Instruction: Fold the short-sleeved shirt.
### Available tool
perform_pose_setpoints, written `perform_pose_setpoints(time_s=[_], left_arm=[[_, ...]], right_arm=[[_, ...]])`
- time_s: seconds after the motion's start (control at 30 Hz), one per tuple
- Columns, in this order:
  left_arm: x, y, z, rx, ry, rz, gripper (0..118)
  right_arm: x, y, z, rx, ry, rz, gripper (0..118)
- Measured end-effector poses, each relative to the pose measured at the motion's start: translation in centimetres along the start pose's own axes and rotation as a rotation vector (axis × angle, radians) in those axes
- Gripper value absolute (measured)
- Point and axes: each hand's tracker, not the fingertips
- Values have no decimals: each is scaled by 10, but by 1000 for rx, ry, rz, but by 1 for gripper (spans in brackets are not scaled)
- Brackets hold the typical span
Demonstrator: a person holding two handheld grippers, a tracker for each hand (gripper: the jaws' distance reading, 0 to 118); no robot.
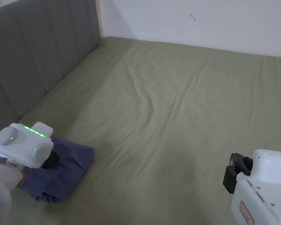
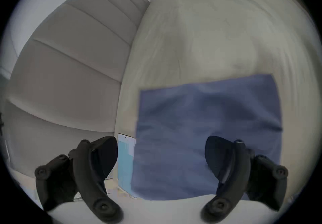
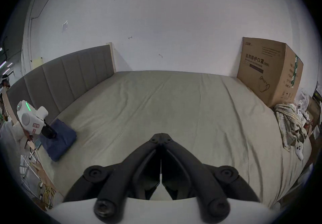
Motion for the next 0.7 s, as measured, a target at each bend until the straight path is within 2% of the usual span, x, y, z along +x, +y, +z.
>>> perform_pose_setpoints(time_s=[0.07, 0.17, 0.2, 0.23, 0.33, 0.37, 0.4, 0.7], left_arm=[[-5, 1, 14, 40, -53, 78, 105], [0, 1, 41, 72, -61, 81, 105], [4, 0, 51, 86, -70, 74, 102], [9, -1, 62, 106, -89, 70, 94], [27, -1, 88, 139, -202, 94, 66], [33, -2, 97, 148, -234, 110, 37], [41, -4, 105, 164, -259, 123, 2], [129, -13, 215, 365, -396, 175, 0]], right_arm=[[2, -1, 1, 2, 1, 1, 1], [8, 0, 2, -5, 6, -23, 1], [10, 0, 4, -4, 8, -30, 1], [12, 0, 6, -4, 9, -35, 1], [18, 1, 14, 6, 8, -37, 1], [20, 1, 17, 9, 6, -38, 1], [23, 1, 19, 10, 6, -40, 1], [53, 1, 48, 29, -21, -72, 1]])
